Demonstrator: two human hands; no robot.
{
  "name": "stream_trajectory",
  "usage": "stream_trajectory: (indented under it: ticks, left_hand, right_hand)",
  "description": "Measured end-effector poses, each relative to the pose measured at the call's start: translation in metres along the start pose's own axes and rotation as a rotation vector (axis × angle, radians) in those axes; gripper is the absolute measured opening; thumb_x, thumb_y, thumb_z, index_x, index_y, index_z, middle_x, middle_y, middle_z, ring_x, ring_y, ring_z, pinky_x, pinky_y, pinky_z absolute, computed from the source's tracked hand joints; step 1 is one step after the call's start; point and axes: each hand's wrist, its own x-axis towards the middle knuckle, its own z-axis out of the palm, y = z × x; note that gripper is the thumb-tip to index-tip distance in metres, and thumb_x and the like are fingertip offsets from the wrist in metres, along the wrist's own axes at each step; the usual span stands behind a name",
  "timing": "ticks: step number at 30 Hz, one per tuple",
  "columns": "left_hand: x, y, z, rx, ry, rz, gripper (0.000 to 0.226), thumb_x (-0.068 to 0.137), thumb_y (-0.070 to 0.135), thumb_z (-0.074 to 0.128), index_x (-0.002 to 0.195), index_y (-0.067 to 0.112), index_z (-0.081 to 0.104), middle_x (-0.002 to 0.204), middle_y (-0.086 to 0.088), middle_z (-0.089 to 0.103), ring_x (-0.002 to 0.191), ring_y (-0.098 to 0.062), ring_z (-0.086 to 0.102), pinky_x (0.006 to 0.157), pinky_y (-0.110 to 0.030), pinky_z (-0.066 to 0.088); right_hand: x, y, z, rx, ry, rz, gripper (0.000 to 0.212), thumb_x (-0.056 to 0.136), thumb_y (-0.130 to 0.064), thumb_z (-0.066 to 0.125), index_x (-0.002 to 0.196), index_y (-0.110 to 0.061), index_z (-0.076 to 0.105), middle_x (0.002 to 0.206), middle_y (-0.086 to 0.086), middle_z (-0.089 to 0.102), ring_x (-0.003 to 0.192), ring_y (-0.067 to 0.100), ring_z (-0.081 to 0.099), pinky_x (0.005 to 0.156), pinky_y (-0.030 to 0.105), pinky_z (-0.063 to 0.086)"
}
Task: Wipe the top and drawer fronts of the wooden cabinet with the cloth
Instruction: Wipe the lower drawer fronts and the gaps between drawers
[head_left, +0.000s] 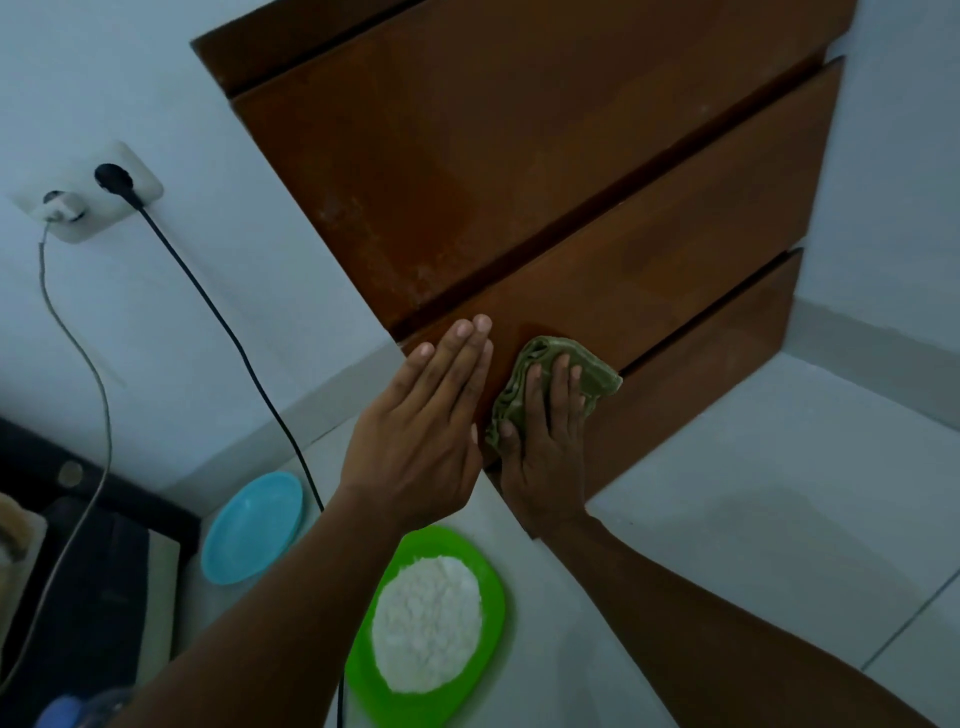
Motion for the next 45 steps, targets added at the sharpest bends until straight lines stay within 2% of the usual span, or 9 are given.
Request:
stream_trajectory:
  ticks: [3, 16, 21, 24, 28, 31, 35, 40, 45]
  left_hand:
    - [0.003, 0.010, 0.009, -0.027, -0.006, -0.007, 0.070, 0.100, 0.037, 0.018, 0.158, 0.000, 0.010, 0.168, -0.017, -0.001, 0.156, -0.028, -0.002, 0.127, -0.043, 0.003]
    - [0.023, 0.043, 0.041, -0.051, 0.011, 0.045, 0.068, 0.105, 0.040, 0.015, 0.158, 0.000, 0.003, 0.168, -0.016, -0.008, 0.156, -0.025, -0.008, 0.126, -0.040, -0.002]
    - [0.035, 0.061, 0.060, -0.110, 0.070, 0.078, 0.066, 0.106, 0.040, 0.013, 0.159, 0.000, 0.009, 0.168, -0.016, 0.003, 0.156, -0.025, 0.004, 0.126, -0.040, 0.010]
    - [0.040, 0.074, 0.070, -0.138, 0.056, 0.093, 0.065, 0.107, 0.039, 0.014, 0.159, 0.000, 0.009, 0.168, -0.016, 0.005, 0.156, -0.025, 0.004, 0.126, -0.040, 0.012]
    - [0.044, 0.088, 0.077, -0.176, 0.044, 0.071, 0.065, 0.106, 0.038, 0.019, 0.158, 0.000, 0.010, 0.168, -0.016, 0.004, 0.156, -0.026, 0.003, 0.126, -0.041, 0.013]
    - [0.038, 0.096, 0.080, -0.224, 0.020, 0.056, 0.066, 0.105, 0.037, 0.026, 0.158, -0.001, 0.013, 0.168, -0.016, 0.006, 0.156, -0.026, 0.004, 0.126, -0.042, 0.015]
    - [0.019, 0.110, 0.083, -0.307, -0.053, 0.010, 0.066, 0.104, 0.037, 0.030, 0.158, 0.000, 0.018, 0.167, -0.016, 0.011, 0.156, -0.026, 0.006, 0.124, -0.045, 0.020]
    - [-0.013, 0.133, 0.089, -0.421, -0.187, -0.124, 0.068, 0.103, 0.042, 0.024, 0.158, 0.002, 0.017, 0.168, -0.015, 0.010, 0.156, -0.027, 0.005, 0.124, -0.048, 0.022]
    - [-0.034, 0.148, 0.088, -0.487, -0.233, -0.268, 0.070, 0.103, 0.044, 0.026, 0.160, 0.004, 0.013, 0.168, -0.014, 0.008, 0.156, -0.027, 0.004, 0.124, -0.047, 0.019]
  right_hand:
    - [0.001, 0.004, 0.002, 0.031, 0.028, 0.084, 0.065, 0.103, -0.036, 0.037, 0.158, -0.011, 0.012, 0.166, 0.018, 0.010, 0.154, 0.036, 0.005, 0.124, 0.053, 0.013]
    - [0.032, 0.047, 0.005, 0.040, 0.209, 0.236, 0.061, 0.106, -0.033, 0.028, 0.156, -0.004, 0.013, 0.165, 0.018, 0.008, 0.154, 0.033, 0.007, 0.120, 0.060, 0.018]
    - [0.060, 0.090, -0.010, 0.117, 0.306, 0.311, 0.058, 0.104, -0.025, 0.030, 0.155, 0.001, 0.018, 0.164, 0.022, 0.015, 0.153, 0.033, 0.013, 0.125, 0.041, 0.014]
    - [0.077, 0.104, -0.025, 0.112, 0.393, 0.326, 0.053, 0.103, -0.018, 0.033, 0.152, 0.002, 0.026, 0.160, 0.023, 0.026, 0.150, 0.032, 0.024, 0.124, 0.029, 0.017]
    - [0.098, 0.130, -0.047, 0.021, 0.519, 0.333, 0.047, 0.097, -0.009, 0.040, 0.140, 0.007, 0.048, 0.143, 0.023, 0.053, 0.132, 0.032, 0.052, 0.115, 0.032, 0.037]
    - [0.110, 0.149, -0.067, 0.071, 0.496, 0.538, 0.040, 0.097, -0.020, 0.046, 0.132, -0.005, 0.060, 0.127, 0.012, 0.066, 0.117, 0.025, 0.061, 0.102, 0.030, 0.046]
    - [0.107, 0.144, -0.084, 0.111, 0.476, 0.612, 0.026, 0.099, -0.028, 0.050, 0.111, -0.011, 0.067, 0.097, 0.001, 0.068, 0.088, 0.017, 0.061, 0.084, 0.033, 0.050]
    - [0.060, 0.103, -0.076, 0.175, 0.305, 0.533, 0.028, 0.102, -0.028, 0.050, 0.122, -0.013, 0.064, 0.104, -0.004, 0.066, 0.093, 0.012, 0.061, 0.083, 0.017, 0.045]
    - [0.004, 0.077, -0.069, 0.156, 0.129, 0.406, 0.026, 0.103, -0.023, 0.050, 0.123, -0.013, 0.064, 0.106, 0.004, 0.071, 0.093, 0.019, 0.066, 0.080, 0.031, 0.053]
